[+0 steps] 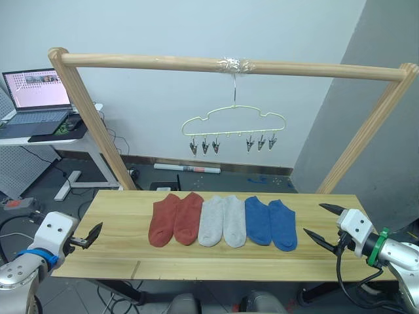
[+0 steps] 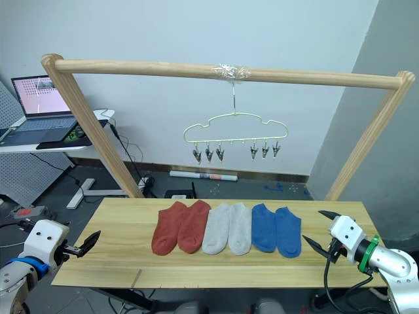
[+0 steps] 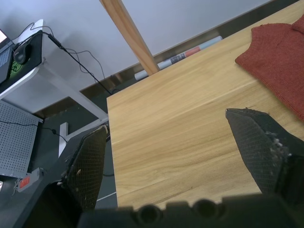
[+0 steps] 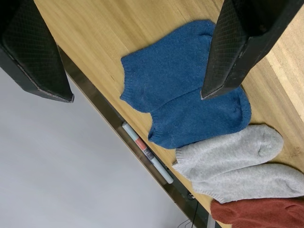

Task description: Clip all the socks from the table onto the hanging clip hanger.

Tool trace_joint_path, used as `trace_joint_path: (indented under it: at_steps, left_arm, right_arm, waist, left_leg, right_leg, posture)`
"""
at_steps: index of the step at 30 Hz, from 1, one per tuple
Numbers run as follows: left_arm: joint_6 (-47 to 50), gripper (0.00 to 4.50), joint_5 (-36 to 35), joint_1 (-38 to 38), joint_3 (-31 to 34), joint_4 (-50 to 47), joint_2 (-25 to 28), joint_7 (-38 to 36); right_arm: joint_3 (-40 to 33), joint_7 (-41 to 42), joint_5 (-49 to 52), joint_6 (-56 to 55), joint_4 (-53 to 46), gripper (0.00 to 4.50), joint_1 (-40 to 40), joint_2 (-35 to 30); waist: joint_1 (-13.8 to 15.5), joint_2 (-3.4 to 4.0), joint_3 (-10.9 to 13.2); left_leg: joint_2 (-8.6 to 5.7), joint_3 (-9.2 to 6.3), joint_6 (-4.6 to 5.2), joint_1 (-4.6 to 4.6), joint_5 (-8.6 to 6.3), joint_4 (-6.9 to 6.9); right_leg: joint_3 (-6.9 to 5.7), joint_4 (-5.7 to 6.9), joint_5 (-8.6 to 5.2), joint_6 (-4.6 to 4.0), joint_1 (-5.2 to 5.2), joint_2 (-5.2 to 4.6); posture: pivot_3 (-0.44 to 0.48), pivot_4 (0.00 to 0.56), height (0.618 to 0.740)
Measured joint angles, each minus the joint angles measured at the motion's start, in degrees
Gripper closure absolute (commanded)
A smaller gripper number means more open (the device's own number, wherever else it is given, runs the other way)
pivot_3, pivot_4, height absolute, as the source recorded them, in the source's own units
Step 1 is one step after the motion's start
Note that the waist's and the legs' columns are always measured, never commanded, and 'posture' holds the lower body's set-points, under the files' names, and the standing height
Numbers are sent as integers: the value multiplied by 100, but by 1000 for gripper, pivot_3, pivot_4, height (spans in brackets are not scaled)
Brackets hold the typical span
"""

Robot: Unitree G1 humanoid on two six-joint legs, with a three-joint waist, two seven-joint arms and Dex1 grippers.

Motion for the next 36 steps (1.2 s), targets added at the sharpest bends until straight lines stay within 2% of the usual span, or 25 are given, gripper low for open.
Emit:
trace_joint_path:
  at_steps: [18, 26, 31, 36]
  left_arm:
    - [-422, 31, -369, -6, 265, -128, -89, -323]
    - [-417, 31, -376, 22, 265, -212, -196, -231]
    - [-315, 31, -380, -212, 144, -583, -513, -75]
    - [177, 31, -388, -876, -468, -1209, -1218, 428]
  right_arm:
    - [-47, -231, 19, 3, -143, 0, 152, 127]
    - [-67, -532, -88, 0, -301, 0, 204, 220]
    - [-129, -795, -89, 105, -743, 0, 273, 458]
    - [-28, -831, 29, 517, -1511, 0, 431, 586]
  waist:
    - [-5, -3, -5]
    - [-14, 0, 0]
    - [-18, 10, 47]
    - [1, 25, 148]
  left_leg:
    - [0, 2, 1, 0, 1, 0]
    - [0, 2, 0, 1, 0, 1]
    - [0, 4, 0, 2, 0, 2]
    - [-2, 4, 31, 1, 19, 7]
  right_leg:
    - [0, 0, 0, 0, 2, 0]
    - [0, 0, 0, 0, 1, 0]
    - [4, 2, 0, 0, 3, 0]
    - [8, 3, 4, 7, 10, 1]
  posture:
    - [45, 0, 740]
    - [18, 30, 740]
    - [-17, 68, 740]
    - [-47, 114, 740]
